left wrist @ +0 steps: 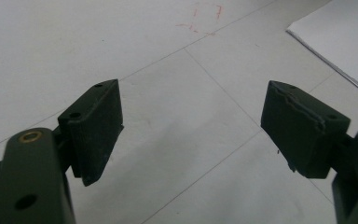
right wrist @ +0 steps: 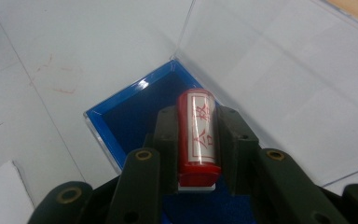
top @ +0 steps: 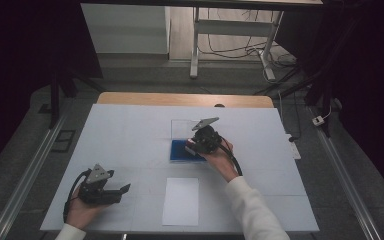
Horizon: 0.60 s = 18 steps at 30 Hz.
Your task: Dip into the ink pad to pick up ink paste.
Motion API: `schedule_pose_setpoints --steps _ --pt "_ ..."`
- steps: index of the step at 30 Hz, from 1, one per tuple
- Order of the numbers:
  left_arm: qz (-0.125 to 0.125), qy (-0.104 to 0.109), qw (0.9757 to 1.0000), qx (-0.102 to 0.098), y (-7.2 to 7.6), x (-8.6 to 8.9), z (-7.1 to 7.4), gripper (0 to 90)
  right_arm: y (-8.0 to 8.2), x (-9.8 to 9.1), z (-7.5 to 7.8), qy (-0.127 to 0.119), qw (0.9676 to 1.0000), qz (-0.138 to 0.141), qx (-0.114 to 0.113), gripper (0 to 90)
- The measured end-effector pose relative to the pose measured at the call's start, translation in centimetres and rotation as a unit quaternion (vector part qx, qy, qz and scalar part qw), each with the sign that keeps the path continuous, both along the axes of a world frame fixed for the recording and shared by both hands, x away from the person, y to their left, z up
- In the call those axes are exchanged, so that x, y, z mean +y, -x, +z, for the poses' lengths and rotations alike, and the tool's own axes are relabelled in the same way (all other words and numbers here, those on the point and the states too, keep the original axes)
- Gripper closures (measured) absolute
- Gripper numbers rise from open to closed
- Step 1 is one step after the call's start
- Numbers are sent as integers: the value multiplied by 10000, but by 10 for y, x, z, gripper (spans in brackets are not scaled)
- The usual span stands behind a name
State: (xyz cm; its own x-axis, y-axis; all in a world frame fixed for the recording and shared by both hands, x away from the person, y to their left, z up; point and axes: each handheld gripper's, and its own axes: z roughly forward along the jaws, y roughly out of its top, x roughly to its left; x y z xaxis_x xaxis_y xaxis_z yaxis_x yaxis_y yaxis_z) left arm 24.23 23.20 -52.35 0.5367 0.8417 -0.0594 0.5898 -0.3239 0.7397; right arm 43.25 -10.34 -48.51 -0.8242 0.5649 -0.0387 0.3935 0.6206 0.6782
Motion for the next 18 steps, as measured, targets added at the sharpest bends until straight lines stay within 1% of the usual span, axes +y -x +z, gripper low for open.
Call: schedule_pose_setpoints --steps 1,2,3,4,7,10,12,13,15,18 --pt "-1 -1 10000 5 0 0 0 212 -1 0 0 23 10000 5 23 704" --pt "0 0 10000 8 0 0 0 211 -3 0 1 30 9999 7 106 705" --pt "8 2 10000 7 0 0 0 211 -3 0 1 30 9999 7 106 705" --pt "9 2 10000 8 0 0 0 211 -4 0 1 51 9999 2 156 705" --pt "8 0 10000 -5 1 1 0 212 -6 2 1 172 9995 7 246 706" --pt "31 -2 10000 -7 1 2 0 212 -4 7 2 347 9992 -9 192 707" --pt "33 -3 10000 -5 1 2 0 211 -3 8 2 409 9990 -14 188 707" --pt "33 -4 10000 -6 1 2 0 212 -3 9 2 436 9989 -48 182 707" --pt "25 -6 10000 -8 2 2 0 211 -2 11 2 485 9987 -29 168 708" --pt "17 -15 10000 1 2 1 0 211 -2 11 1 492 9986 -36 174 708"
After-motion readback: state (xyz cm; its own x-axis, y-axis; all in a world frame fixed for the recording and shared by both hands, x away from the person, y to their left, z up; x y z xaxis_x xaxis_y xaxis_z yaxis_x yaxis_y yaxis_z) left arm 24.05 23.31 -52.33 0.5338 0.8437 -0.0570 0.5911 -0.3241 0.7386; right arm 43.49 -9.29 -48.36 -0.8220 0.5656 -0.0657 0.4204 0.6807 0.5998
